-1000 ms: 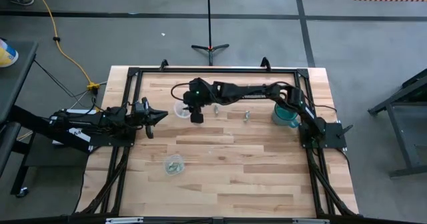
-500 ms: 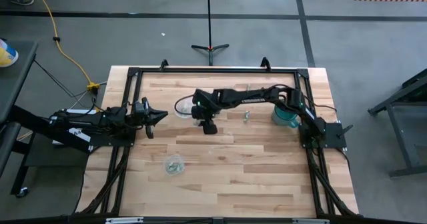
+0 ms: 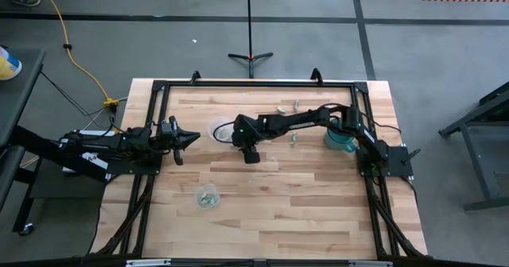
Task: Pick and place items into bin
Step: Put the white stevia packet into the top transparent bin
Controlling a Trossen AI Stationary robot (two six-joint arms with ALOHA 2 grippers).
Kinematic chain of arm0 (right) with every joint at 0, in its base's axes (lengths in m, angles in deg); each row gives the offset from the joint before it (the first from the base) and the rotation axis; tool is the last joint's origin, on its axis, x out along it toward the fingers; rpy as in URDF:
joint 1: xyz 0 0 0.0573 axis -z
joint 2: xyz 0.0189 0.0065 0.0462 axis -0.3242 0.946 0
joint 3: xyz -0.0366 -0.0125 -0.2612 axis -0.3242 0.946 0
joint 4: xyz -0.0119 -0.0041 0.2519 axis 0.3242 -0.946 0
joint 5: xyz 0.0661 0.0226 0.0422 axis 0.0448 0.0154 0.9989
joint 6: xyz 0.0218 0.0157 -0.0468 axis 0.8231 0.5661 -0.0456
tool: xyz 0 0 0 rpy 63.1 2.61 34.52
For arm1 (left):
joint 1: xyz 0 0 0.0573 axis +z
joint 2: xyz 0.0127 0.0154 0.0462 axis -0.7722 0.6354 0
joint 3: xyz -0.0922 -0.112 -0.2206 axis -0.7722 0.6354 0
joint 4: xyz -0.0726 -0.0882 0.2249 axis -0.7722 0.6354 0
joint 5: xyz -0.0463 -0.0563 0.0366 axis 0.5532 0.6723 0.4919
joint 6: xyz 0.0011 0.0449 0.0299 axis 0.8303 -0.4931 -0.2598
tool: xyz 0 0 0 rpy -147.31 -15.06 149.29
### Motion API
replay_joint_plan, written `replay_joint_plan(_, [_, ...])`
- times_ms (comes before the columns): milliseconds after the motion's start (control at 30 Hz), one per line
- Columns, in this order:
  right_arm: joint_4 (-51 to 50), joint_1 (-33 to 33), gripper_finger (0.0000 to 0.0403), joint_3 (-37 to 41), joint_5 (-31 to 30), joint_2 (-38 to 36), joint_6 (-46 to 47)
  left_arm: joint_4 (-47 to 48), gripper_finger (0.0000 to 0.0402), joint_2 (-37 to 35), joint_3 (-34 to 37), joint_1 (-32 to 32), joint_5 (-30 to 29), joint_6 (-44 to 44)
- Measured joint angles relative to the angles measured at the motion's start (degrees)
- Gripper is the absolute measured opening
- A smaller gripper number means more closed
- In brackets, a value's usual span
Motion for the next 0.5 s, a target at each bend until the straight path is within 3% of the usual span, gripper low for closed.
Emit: replay_joint_plan(500, [3.02, 0.11, 0.0034, 0.78, 0.31, 0.00, 0.13, -0.02, 0.0056, 0.00, -0.02, -0.01, -0.01, 0.00])
